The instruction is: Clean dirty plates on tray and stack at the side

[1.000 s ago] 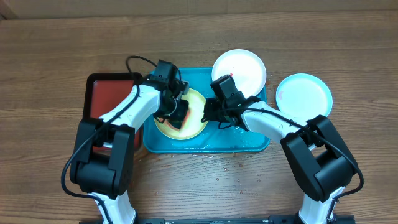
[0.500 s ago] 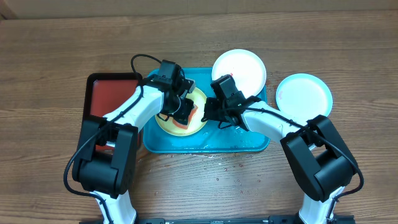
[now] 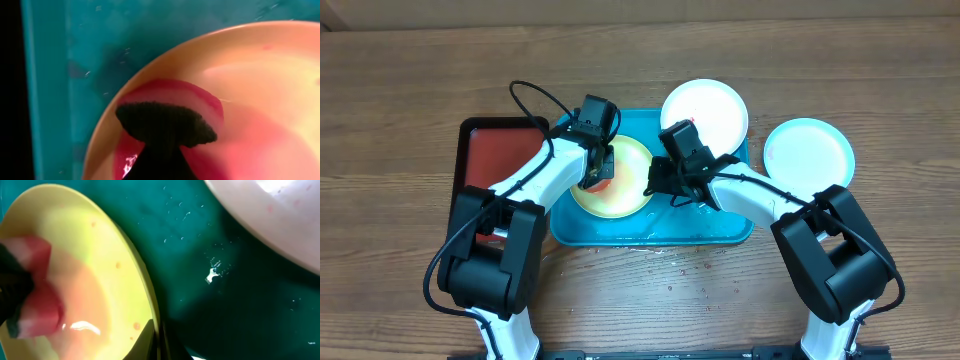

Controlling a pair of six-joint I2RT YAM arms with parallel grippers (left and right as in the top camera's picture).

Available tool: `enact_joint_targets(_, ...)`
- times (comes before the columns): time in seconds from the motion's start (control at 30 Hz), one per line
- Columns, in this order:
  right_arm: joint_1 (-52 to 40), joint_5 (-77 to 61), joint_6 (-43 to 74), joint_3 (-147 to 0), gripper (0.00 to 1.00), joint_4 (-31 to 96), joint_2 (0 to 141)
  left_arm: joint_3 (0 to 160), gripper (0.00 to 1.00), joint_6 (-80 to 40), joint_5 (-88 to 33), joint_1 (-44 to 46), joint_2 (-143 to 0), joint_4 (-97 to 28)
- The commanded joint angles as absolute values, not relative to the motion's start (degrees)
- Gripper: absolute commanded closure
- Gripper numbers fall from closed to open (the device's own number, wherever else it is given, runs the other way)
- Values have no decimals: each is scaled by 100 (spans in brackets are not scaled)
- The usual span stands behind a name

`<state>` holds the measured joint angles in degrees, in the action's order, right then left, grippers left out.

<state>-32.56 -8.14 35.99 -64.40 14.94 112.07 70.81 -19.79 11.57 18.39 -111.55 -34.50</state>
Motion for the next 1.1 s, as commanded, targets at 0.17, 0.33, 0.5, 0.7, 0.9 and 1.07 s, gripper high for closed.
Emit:
enact_joint_targets(0.17, -3212, -781, 3575, -6462, 96, 1525, 11231, 7002, 96, -1004, 738, 1730, -11312, -4912)
enact_joint_targets(0.33, -3218, -834, 3575, -6462, 96, 1492, 11231, 7002, 96, 237, -698, 1730, -11312, -5212)
enact_joint_targets(0.5, -3218, -869, 3573, -6462, 96, 1498, 11231, 7002, 96, 1245, -1859, 1730, -11312, -4978)
enact_joint_targets(0.7, -3218, -893, 3575, -6462, 96, 1511, 11231, 7002, 96, 1439, -2429, 1730, -11312, -4278)
enact_joint_targets(0.9, -3218, -910, 3575, -6462, 96, 1516, 11231, 7002, 95, 1345, -2084, 1728, -11312, -3441)
enact_joint_targets(1.07, -3216, -910, 3575, -6462, 96, 1531, 11231, 7002, 96, 405, -537, 1728, -11314, -2832)
